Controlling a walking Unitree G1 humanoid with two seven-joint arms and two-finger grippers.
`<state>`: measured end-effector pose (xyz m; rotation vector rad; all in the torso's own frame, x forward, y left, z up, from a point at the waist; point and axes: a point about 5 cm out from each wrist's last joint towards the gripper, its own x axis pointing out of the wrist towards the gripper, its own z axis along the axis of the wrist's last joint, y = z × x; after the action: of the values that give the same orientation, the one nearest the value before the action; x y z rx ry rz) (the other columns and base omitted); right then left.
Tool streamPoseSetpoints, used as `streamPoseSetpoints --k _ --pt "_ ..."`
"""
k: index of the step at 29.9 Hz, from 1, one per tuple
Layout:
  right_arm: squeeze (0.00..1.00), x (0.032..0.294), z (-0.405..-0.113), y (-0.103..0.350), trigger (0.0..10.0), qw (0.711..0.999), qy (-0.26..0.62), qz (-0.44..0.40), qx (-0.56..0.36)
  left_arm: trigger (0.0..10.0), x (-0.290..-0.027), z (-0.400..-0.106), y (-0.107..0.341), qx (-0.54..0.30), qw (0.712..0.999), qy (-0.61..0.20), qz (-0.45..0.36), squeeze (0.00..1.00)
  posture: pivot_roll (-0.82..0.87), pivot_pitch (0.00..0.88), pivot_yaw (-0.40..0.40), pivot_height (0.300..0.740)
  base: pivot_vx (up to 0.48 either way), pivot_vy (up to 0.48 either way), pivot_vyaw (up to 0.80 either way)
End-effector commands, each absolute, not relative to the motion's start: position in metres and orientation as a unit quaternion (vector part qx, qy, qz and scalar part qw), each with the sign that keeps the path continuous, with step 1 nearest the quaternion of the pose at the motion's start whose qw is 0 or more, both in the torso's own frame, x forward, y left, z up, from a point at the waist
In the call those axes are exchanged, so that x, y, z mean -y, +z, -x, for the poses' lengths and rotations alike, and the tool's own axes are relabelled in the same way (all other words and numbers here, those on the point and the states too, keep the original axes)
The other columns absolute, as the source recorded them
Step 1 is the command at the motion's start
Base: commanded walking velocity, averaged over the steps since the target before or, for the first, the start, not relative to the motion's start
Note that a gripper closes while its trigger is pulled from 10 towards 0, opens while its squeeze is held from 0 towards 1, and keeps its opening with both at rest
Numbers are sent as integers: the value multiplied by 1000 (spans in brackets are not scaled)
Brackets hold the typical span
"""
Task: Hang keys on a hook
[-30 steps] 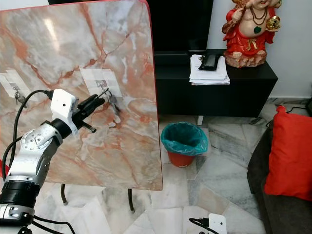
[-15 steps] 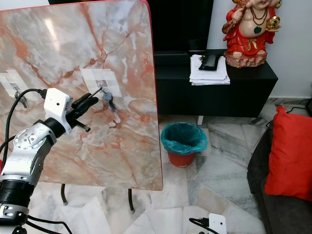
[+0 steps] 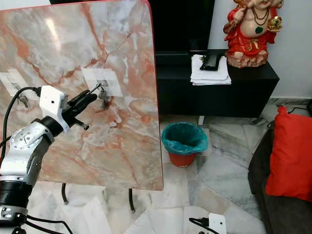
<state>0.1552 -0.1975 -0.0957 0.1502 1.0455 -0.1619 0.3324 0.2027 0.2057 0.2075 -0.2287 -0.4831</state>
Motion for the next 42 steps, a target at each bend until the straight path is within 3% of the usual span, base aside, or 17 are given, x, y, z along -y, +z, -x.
streamPoseSetpoints --k 1,13,42 --pt "0 196 -155 -96 10000 860 -75 -70 -501 10000 -199 -329 209 114 955 -258 -95 0 45 0 44 740 0 0 0" --pt "0 196 -155 -96 10000 859 -73 -69 -502 10000 -204 -325 205 88 955 -263 -103 0 48 1 43 740 0 0 0" --pt "0 196 -155 -96 10000 859 -73 -70 -501 10000 -216 -337 203 83 969 -189 -133 0 43 0 44 740 0 0 0"
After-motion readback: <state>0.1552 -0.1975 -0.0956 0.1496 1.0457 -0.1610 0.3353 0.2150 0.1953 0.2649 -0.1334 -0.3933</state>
